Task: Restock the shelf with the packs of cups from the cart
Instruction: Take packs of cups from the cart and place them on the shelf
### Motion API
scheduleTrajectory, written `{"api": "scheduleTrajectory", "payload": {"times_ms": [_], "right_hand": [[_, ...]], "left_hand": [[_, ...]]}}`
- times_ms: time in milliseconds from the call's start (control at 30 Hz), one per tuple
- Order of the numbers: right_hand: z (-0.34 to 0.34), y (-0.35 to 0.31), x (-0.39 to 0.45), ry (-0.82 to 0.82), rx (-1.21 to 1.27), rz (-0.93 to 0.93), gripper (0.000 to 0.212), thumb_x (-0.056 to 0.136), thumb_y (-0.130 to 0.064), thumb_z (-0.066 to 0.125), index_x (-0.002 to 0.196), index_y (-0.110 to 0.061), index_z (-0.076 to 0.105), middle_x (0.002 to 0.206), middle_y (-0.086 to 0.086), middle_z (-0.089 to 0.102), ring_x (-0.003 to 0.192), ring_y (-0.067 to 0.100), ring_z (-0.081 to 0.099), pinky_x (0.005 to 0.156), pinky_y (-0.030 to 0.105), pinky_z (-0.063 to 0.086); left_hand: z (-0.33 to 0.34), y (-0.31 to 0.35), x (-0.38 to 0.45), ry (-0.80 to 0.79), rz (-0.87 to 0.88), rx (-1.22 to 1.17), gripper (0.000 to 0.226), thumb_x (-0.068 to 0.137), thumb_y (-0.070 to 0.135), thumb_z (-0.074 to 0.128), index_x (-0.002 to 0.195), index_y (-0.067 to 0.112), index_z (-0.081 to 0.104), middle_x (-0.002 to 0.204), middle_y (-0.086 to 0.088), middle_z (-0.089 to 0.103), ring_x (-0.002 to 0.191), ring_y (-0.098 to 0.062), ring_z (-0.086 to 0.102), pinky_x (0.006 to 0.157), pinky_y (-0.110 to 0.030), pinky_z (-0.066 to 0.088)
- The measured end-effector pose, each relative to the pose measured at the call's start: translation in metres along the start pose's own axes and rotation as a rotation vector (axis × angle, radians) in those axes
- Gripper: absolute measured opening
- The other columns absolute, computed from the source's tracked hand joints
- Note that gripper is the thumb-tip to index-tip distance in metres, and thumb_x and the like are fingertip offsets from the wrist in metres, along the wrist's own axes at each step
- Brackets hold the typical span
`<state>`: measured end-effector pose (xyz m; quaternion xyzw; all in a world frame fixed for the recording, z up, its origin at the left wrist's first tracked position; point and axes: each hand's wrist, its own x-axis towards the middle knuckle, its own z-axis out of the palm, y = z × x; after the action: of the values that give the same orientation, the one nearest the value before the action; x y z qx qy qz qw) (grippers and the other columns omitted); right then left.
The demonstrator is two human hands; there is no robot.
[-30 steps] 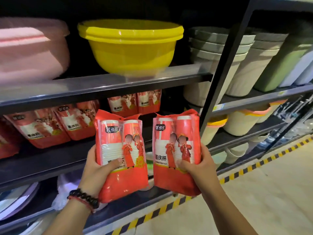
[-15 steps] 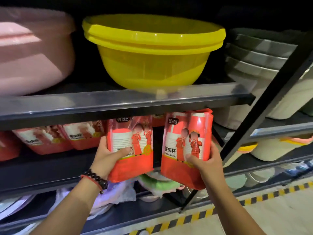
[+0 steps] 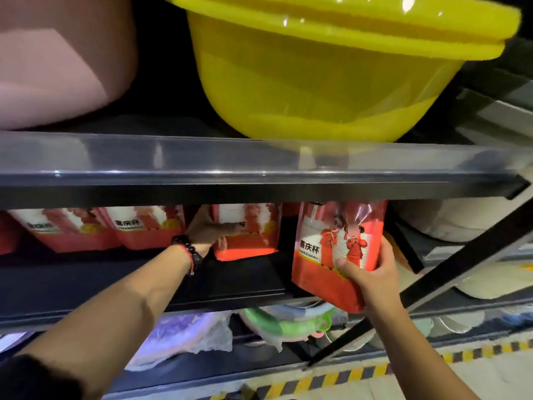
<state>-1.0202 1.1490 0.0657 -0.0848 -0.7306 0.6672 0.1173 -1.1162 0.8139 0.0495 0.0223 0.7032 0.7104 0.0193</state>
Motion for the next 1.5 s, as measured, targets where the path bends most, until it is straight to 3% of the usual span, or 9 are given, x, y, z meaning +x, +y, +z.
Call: {"api": "scheduleTrajectory", "payload": {"times_ms": [100, 167, 333, 433, 533, 733, 933, 1367, 1500], "right_hand": [[-0.007, 0.01, 0.014, -0.066, 0.048, -0.001, 0.092, 0.044, -0.049, 0.098, 0.125, -0.041, 0.057, 0.117, 0.0, 0.072, 0.101, 0.023, 0.073, 0.078, 0.044, 0.061], [-0.009, 0.017, 0.026, -0.118, 0.08, 0.007, 0.082, 0.051, -0.036, 0.096, 0.124, -0.036, 0.059, 0.116, 0.005, 0.073, 0.101, 0.026, 0.073, 0.076, 0.042, 0.061], [-0.014, 0.038, 0.057, -0.287, 0.159, 0.044, 0.07, 0.069, -0.009, 0.076, 0.134, -0.024, 0.053, 0.126, 0.015, 0.069, 0.113, 0.036, 0.068, 0.089, 0.047, 0.059], [-0.019, 0.047, 0.076, -0.349, 0.155, 0.072, 0.08, 0.07, 0.0, 0.073, 0.144, -0.008, 0.043, 0.135, 0.024, 0.061, 0.124, 0.043, 0.059, 0.107, 0.059, 0.045], [-0.016, 0.047, 0.092, -0.359, 0.093, 0.077, 0.081, 0.063, 0.005, 0.077, 0.139, 0.001, 0.048, 0.13, 0.026, 0.064, 0.121, 0.044, 0.06, 0.111, 0.06, 0.041], [0.009, 0.035, 0.133, -0.474, 0.064, 0.029, 0.074, 0.071, 0.014, 0.067, 0.141, 0.0, 0.049, 0.135, 0.024, 0.061, 0.121, 0.035, 0.064, 0.103, 0.048, 0.052], [0.021, 0.033, 0.167, -0.521, -0.021, 0.012, 0.071, 0.078, 0.023, 0.059, 0.142, -0.004, 0.049, 0.136, 0.017, 0.062, 0.129, 0.033, 0.058, 0.112, 0.057, 0.041], [0.029, 0.056, 0.162, -0.347, -0.011, -0.062, 0.068, 0.088, 0.007, 0.068, 0.148, -0.009, 0.041, 0.14, 0.012, 0.06, 0.129, 0.029, 0.057, 0.108, 0.048, 0.046], [0.033, 0.06, 0.148, -0.32, 0.014, -0.053, 0.072, 0.078, -0.009, 0.078, 0.143, -0.015, 0.046, 0.124, -0.004, 0.071, 0.115, 0.011, 0.066, 0.09, 0.025, 0.056]], "left_hand": [[0.001, -0.006, 0.009, 0.041, 0.032, 0.063, 0.068, 0.048, 0.019, 0.093, 0.112, 0.018, 0.069, 0.109, -0.007, 0.074, 0.106, -0.023, 0.069, 0.092, -0.041, 0.056], [0.003, -0.009, 0.011, 0.116, 0.046, 0.105, 0.07, 0.059, 0.008, 0.09, 0.122, 0.011, 0.059, 0.114, -0.006, 0.069, 0.109, -0.021, 0.066, 0.098, -0.047, 0.052], [0.005, -0.01, 0.021, 0.135, 0.083, 0.104, 0.073, 0.065, -0.014, 0.081, 0.13, 0.005, 0.053, 0.122, -0.015, 0.066, 0.116, -0.028, 0.063, 0.098, -0.046, 0.051], [0.008, -0.013, 0.022, 0.167, 0.119, 0.108, 0.071, 0.063, -0.015, 0.08, 0.122, 0.016, 0.055, 0.11, 0.0, 0.069, 0.105, -0.015, 0.067, 0.087, -0.035, 0.055], [0.009, -0.014, 0.021, 0.173, 0.126, 0.111, 0.077, 0.064, -0.012, 0.081, 0.132, 0.007, 0.049, 0.12, -0.01, 0.066, 0.116, -0.029, 0.062, 0.096, -0.046, 0.052], [0.007, -0.017, 0.024, 0.163, 0.145, 0.211, 0.081, 0.066, 0.0, 0.084, 0.136, 0.015, 0.046, 0.122, 0.007, 0.064, 0.118, -0.01, 0.059, 0.104, -0.041, 0.048], [0.004, -0.021, 0.03, 0.232, 0.155, 0.228, 0.075, 0.068, -0.005, 0.082, 0.132, 0.02, 0.05, 0.121, 0.005, 0.066, 0.117, -0.014, 0.06, 0.103, -0.047, 0.049], [0.013, -0.026, 0.029, 0.188, 0.237, 0.185, 0.094, 0.064, 0.017, 0.081, 0.145, 0.011, 0.034, 0.139, -0.009, 0.055, 0.129, -0.019, 0.053, 0.108, -0.039, 0.044], [0.013, -0.027, 0.026, 0.277, 0.22, 0.211, 0.088, 0.064, 0.018, 0.086, 0.14, 0.013, 0.043, 0.13, 0.0, 0.06, 0.119, -0.011, 0.058, 0.103, -0.033, 0.046]]}}
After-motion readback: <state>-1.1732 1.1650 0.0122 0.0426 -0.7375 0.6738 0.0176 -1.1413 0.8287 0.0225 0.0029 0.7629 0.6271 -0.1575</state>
